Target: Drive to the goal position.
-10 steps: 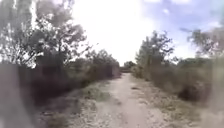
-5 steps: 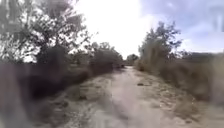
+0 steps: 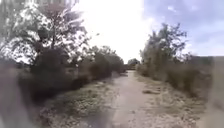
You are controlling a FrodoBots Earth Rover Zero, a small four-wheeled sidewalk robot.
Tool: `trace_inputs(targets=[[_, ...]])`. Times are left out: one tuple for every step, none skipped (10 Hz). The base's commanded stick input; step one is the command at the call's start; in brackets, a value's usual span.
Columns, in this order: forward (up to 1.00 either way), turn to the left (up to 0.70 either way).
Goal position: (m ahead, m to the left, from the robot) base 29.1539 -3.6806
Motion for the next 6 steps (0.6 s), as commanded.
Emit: trace_inputs(targets=[[1.00, 0.00], [1.00, 0.00], [1.00, -0.14], [1.00, -0.40], [1.00, -0.32], [1.00, 0.00]])
